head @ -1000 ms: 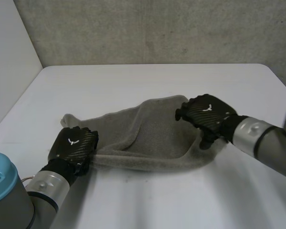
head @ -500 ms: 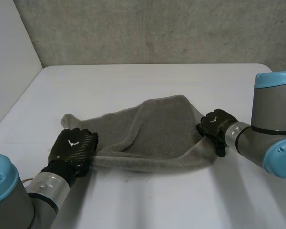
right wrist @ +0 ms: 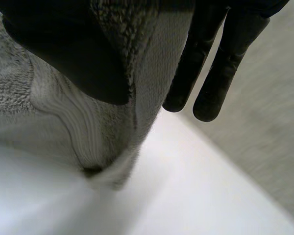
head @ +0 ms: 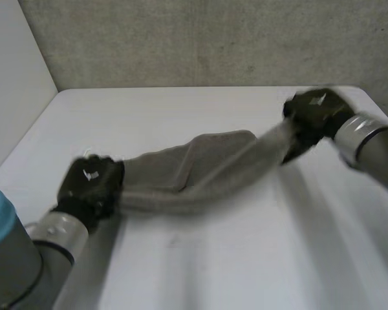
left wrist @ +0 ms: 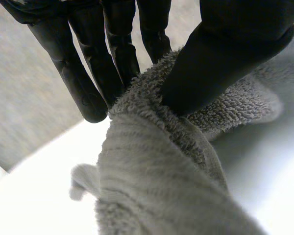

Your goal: Fold the towel.

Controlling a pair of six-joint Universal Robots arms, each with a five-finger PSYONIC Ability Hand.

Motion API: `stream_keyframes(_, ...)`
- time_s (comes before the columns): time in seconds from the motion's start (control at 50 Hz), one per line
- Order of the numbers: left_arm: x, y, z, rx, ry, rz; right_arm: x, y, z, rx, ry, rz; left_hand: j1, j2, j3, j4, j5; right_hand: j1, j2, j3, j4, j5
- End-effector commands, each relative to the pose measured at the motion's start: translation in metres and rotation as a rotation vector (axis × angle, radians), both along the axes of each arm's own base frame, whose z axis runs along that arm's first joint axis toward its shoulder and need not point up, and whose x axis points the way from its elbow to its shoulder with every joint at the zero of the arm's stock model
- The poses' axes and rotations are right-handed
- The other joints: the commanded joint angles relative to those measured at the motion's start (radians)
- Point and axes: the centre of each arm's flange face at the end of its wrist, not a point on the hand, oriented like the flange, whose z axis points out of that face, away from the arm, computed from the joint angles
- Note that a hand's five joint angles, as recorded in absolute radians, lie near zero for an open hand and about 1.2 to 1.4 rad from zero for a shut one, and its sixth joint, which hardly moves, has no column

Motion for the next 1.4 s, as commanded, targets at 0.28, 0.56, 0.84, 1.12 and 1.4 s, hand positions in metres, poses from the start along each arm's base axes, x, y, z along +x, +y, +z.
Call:
stream_keyframes(0.28,0.001,-0.014,0.197,-0.339,0.037,-0.013,-0.053,0.037,0.164,-0.371,-0.134,-0.081,0.258,0.187,0.191,0.179,0.215,0.01,0.186,0.184,0.181,0.193)
stream_keyframes(0.56,-0.026,-0.101,0.088,0.066,-0.124,-0.036,-0.042,-0.023,0.055,-0.052,0.048,-0.034,0.258,0.187,0.191,0.179,0.215,0.01,0.186,0.184,0.181,0.193)
stream_keyframes(0.84,-0.048,-0.158,0.222,-0.616,0.159,0.01,-0.036,-0.081,0.13,-0.716,-0.433,-0.124,0.258,0.187,0.191,0.179,0.215,0.01,0.186,0.184,0.181,0.193)
stream_keyframes(1.12,-0.023,-0.099,0.036,-0.029,-0.086,-0.023,-0.031,-0.023,0.019,-0.112,-0.28,-0.039,0.258,0.187,0.191,0.179,0.215,0.01,0.186,0.184,0.181,0.193)
stream_keyframes(1.4,-0.006,-0.083,-0.05,0.14,-0.154,0.003,-0.041,0.018,-0.092,0.153,-0.035,-0.025,0.115,0.043,0.047,0.035,0.072,0.01,0.186,0.184,0.181,0.193)
